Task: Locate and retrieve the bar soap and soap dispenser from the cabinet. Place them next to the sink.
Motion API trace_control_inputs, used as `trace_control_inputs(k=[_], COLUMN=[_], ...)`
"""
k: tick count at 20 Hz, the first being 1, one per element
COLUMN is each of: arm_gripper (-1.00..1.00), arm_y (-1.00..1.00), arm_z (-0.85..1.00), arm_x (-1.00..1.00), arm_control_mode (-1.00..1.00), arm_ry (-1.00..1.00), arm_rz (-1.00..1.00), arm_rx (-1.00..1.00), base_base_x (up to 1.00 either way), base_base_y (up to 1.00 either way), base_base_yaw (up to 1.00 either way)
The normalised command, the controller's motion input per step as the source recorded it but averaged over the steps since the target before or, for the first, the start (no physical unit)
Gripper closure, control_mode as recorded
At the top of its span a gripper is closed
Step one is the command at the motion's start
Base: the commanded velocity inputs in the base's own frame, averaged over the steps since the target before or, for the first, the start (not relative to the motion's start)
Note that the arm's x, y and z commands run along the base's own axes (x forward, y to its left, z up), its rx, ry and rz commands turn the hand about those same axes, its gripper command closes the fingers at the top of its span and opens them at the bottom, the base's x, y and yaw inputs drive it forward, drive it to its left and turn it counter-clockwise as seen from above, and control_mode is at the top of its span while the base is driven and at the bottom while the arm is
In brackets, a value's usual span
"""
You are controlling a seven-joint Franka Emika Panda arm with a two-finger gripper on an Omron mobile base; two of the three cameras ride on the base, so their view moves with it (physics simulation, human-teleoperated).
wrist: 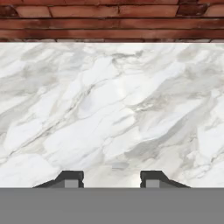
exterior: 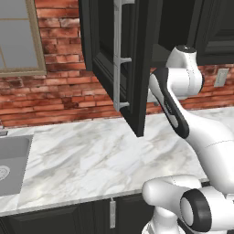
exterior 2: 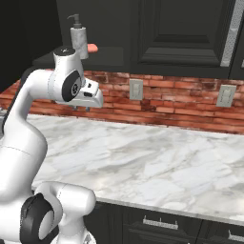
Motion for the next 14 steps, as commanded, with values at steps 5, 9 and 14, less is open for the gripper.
trace_control_inputs(k=[5, 9, 14], arm_gripper=[-1.0, -1.0, -1.0], arm_y=[0.11, 0.16, 0.04], arm_z=[0.07, 0.29, 0.3], arm_x=[-0.06, -0.15, -0.12], arm_control_mode=[-1.0, -1.0, -1.0], arm_ry=[-0.06, -0.18, -0.18], arm_rz=[0.0, 0.0, 0.0], arm_rx=[-0.02, -0.07, -0.06], base_base_x=[0.0, 0.0, 0.0], base_base_y=[0.0, 0.0, 0.0], base_base_yaw=[0.0, 0.0, 0.0])
